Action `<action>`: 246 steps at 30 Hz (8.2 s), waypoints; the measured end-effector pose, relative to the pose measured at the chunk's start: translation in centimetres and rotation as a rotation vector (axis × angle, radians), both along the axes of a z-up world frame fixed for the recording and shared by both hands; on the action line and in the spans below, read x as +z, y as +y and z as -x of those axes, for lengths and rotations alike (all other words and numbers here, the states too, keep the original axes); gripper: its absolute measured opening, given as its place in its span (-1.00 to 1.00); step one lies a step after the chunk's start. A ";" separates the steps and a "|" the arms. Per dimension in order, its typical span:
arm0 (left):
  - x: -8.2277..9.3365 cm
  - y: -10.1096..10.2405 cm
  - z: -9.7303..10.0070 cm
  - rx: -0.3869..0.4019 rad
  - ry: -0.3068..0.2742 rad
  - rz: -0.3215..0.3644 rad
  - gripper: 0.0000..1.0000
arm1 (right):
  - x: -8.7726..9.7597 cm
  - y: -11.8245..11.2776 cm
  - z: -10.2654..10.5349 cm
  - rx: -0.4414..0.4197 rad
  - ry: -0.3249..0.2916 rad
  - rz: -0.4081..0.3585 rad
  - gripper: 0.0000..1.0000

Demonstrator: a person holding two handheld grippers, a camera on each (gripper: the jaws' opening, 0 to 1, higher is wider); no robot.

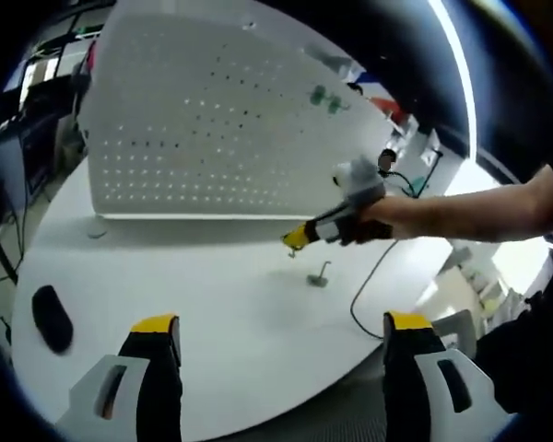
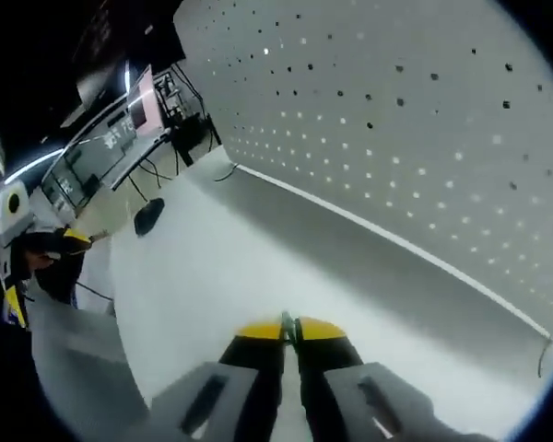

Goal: Insert the hook assembly into the mounting plate slot until the hook locks in place.

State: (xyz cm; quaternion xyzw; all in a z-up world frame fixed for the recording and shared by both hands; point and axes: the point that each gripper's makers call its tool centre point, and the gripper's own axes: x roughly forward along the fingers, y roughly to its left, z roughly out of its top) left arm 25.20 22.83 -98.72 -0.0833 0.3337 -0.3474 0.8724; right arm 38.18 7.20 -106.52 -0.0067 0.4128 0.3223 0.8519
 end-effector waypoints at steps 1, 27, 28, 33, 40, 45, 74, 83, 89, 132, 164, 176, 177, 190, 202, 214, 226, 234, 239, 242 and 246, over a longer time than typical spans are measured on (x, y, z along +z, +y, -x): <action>0.1 0.0 -0.1 -0.001 -0.004 0.001 0.84 | 0.4 0.2 0.3 -0.011 0.001 -0.027 -0.97; 2.1 -4.6 0.5 -0.119 0.012 0.094 0.63 | 9.8 4.4 8.5 -0.057 0.030 -0.600 -0.97; 2.2 -4.9 0.6 -0.132 0.011 0.097 0.59 | 10.2 4.7 8.9 -0.046 0.026 -0.615 -0.97; 2.6 -5.8 1.0 -0.157 0.008 0.128 0.55 | 12.7 6.5 11.1 0.017 0.053 -0.744 -0.97; 3.8 -6.4 1.5 -0.188 0.000 0.185 0.32 | 14.8 7.5 12.7 0.064 0.065 -0.827 -0.97; 5.7 -7.0 1.8 -0.239 -0.063 0.231 0.18 | 16.6 8.2 13.9 0.084 0.087 -0.912 -0.97; 10.3 -8.9 4.9 -0.369 -0.075 0.459 -0.79 | 20.3 9.9 16.9 0.224 0.127 -1.057 -0.97; 10.6 -9.3 6.7 -0.483 -0.084 0.460 -0.95 | 20.4 9.5 17.8 0.278 0.097 -1.061 -0.95; 11.0 -9.4 6.6 -0.466 -0.100 0.444 -0.97 | 21.1 9.3 18.3 0.303 0.136 -1.111 -0.94; 4.4 -4.7 -0.6 -0.192 -0.209 -0.149 -0.97 | 13.6 1.8 13.3 -0.103 -0.180 -0.350 -0.58; 7.0 -5.2 -1.2 -0.037 -0.182 0.013 -0.96 | 17.4 10.3 12.3 -0.101 -0.156 -0.600 -0.68; 7.9 -5.3 -1.2 -0.027 -0.222 0.017 -0.96 | 17.9 10.9 12.1 -0.106 -0.172 -0.608 -0.92; 7.9 -5.2 -1.3 -0.026 -0.225 0.014 -0.96 | 17.9 10.9 12.1 -0.104 -0.178 -0.602 -0.92; 7.5 -5.3 -1.2 -0.012 -0.214 0.010 -0.96 | 17.5 10.6 12.0 -0.152 -0.182 -0.603 -0.98; 8.5 -5.7 -1.6 0.027 -0.275 0.055 -0.92 | 18.5 10.1 11.6 -0.164 -0.248 -0.594 -1.00; 9.6 -7.8 -0.3 -0.111 -0.304 0.169 -0.33 | 19.3 8.9 11.5 -0.130 -0.307 -0.549 -0.99; 11.8 -9.0 0.8 -0.202 -0.361 0.256 0.44 | 19.7 7.1 11.4 -0.101 -0.285 -0.574 -0.99; 11.7 -9.1 1.2 -0.207 -0.332 0.269 0.63 | 19.9 6.7 11.0 -0.162 -0.278 -0.639 -0.99; 12.7 -8.9 1.0 -0.165 -0.348 0.316 0.90 | 19.3 6.3 10.7 -0.165 -0.308 -0.574 -0.99; 12.7 -8.8 0.9 -0.162 -0.349 0.310 0.95 | 19.4 6.1 10.5 -0.160 -0.332 -0.545 -0.99; 12.7 -8.7 0.7 -0.157 -0.354 0.305 1.00 | 19.4 5.7 10.1 -0.167 -0.364 -0.512 -0.99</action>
